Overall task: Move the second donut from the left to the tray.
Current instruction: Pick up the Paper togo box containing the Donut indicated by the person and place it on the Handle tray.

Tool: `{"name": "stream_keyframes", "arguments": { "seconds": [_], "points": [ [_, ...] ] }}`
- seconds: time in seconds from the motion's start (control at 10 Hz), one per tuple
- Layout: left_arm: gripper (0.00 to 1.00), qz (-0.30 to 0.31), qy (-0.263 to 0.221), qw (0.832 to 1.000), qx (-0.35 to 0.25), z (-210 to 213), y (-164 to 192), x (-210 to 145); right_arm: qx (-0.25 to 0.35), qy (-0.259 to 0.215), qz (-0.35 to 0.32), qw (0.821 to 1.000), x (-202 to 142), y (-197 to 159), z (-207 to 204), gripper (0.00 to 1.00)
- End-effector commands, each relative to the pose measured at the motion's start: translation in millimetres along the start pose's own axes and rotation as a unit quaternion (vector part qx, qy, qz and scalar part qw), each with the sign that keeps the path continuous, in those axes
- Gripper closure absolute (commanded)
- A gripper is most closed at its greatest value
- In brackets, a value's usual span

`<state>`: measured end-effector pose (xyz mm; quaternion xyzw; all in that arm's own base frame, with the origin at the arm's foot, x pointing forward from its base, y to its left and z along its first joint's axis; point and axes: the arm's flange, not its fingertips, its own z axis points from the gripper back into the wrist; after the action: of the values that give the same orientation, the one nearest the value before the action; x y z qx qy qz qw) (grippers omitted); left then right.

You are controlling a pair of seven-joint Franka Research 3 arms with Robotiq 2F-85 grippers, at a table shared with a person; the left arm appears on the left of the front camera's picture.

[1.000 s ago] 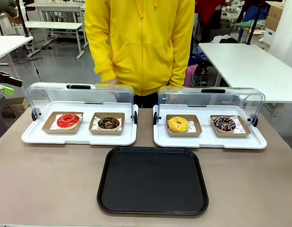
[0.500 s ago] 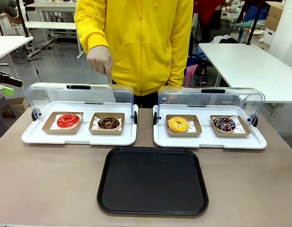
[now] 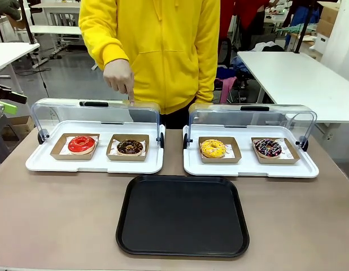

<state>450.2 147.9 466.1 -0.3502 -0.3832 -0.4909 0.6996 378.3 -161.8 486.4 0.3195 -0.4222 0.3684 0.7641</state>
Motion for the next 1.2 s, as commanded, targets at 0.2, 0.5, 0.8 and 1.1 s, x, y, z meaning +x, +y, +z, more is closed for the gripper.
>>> {"name": "stream_keyframes", "arguments": {
  "seconds": [0.2, 0.5, 0.8, 1.1],
  "points": [
    [0.00, 0.000, -0.003, 1.000, -0.001, 0, -1, 0, -0.001, -0.014, 0.008, 1.000, 1, -1, -1, 0.00],
    [0.00, 0.000, -0.003, 1.000, -0.001, 0, -1, 0, -0.001, -0.014, 0.008, 1.000, 1, -1, -1, 0.00],
    [0.00, 0.000, -0.003, 1.000, -0.001, 0, -1, 0, -0.001, -0.014, 0.008, 1.000, 1, -1, -1, 0.00],
    [0.00, -0.034, -0.006, 0.999, -0.028, 4, -9, 13, -0.001, -0.014, 0.008, 1.000, 1, -1, -1, 0.00]
  ]
}}
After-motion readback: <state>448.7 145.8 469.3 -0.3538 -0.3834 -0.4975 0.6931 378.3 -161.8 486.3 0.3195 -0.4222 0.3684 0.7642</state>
